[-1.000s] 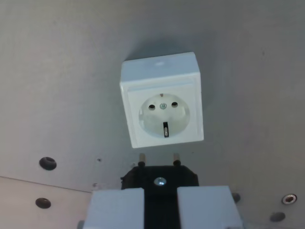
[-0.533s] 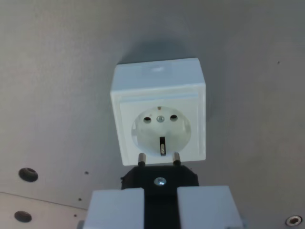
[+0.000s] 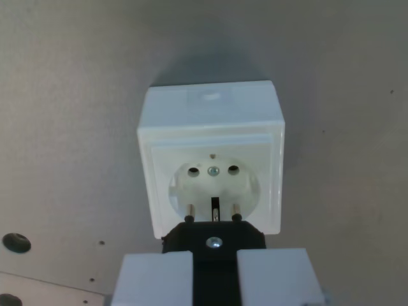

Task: Move above the white socket

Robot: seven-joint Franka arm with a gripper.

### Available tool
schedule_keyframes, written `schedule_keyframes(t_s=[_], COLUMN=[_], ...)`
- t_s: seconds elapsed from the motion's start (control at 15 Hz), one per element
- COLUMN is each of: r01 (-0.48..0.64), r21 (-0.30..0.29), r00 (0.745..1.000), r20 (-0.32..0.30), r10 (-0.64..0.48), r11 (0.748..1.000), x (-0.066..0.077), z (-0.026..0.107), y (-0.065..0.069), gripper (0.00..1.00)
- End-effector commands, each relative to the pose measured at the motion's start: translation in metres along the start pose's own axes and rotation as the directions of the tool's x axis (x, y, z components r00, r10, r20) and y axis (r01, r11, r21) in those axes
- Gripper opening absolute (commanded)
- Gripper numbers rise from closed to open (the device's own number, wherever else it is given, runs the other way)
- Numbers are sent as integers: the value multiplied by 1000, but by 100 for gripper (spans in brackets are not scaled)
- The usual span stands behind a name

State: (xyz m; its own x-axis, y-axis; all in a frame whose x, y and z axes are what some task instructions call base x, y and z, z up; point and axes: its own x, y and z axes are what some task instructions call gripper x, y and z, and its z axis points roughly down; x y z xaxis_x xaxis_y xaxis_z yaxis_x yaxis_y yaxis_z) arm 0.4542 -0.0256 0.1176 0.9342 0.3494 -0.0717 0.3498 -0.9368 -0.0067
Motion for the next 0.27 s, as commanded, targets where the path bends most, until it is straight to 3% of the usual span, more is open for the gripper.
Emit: schedule_keyframes(t_s=[0.07, 0.27], r01=[42, 37], r21=[-62, -60], r00=[993, 994], r20=[-104, -99], r10=[-48, -43], r11=[997, 998], x=[-9, -10], z=[8, 11], y=[2, 2], gripper=[0, 0])
